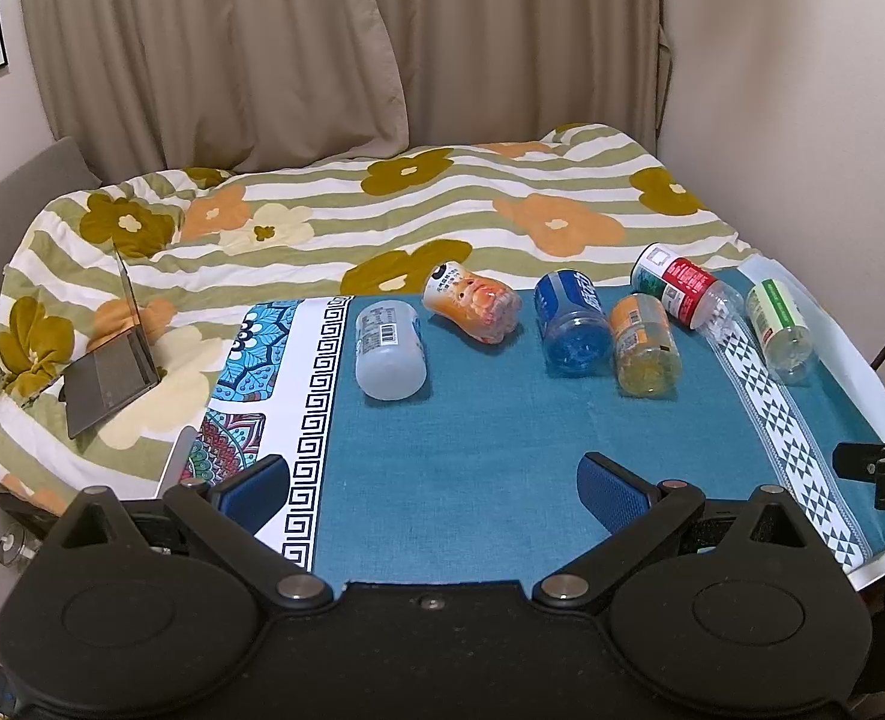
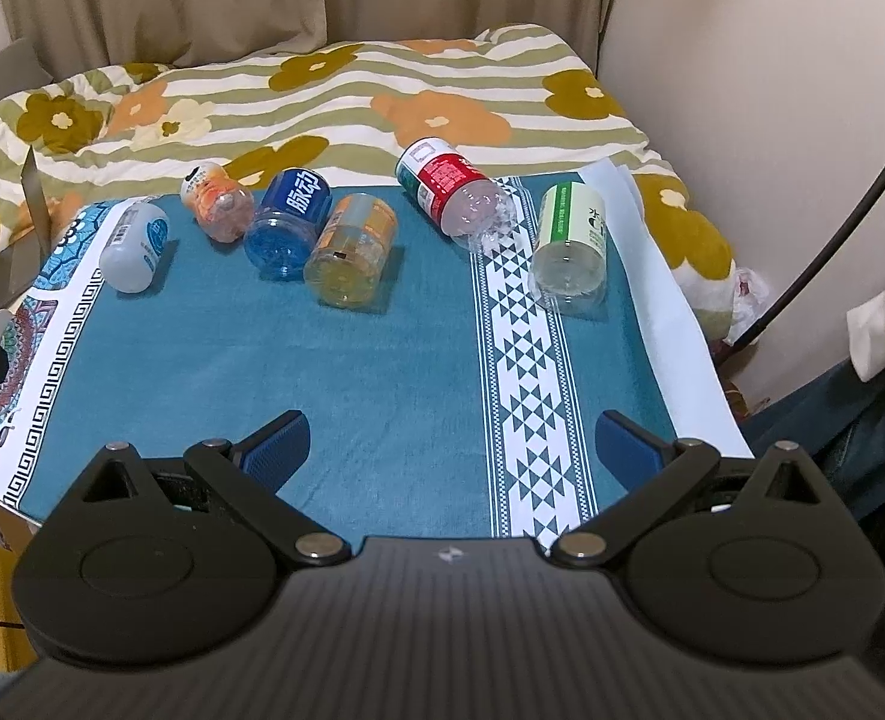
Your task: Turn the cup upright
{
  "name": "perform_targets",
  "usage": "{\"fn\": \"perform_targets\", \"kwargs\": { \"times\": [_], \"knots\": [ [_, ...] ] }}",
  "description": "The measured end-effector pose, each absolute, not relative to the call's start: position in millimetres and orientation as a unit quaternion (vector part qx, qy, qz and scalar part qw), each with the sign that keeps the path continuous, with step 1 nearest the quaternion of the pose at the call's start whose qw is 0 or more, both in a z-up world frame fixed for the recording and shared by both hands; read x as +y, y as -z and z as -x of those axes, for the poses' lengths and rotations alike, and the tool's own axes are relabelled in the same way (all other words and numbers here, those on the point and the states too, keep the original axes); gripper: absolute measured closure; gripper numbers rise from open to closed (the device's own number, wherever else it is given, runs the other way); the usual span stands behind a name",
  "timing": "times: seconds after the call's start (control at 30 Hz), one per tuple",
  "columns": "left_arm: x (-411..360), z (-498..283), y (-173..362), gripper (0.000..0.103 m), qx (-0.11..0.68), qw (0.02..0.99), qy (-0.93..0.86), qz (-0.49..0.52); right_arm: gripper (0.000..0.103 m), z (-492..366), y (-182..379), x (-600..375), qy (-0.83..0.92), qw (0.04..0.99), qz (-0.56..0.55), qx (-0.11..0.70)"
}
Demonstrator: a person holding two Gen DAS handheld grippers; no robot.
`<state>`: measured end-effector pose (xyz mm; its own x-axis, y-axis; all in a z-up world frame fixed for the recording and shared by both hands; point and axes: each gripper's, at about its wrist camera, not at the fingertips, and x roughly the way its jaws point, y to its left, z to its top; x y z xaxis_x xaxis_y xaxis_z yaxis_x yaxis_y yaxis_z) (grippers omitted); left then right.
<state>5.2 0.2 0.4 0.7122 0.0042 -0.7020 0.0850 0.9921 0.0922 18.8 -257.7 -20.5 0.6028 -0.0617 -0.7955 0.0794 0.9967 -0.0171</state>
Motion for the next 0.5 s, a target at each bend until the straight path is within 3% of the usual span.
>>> {"fn": "perform_targets", "kwargs": {
  "times": [0.5],
  "knots": [
    [-2.5, -9.8, -0.1, 0.000, 0.378, 0.923, 0.028, -0.064, 0.000, -20.4, 20.4, -256.1, 0.042, 0.893, -0.005, 0.447]
  ]
}}
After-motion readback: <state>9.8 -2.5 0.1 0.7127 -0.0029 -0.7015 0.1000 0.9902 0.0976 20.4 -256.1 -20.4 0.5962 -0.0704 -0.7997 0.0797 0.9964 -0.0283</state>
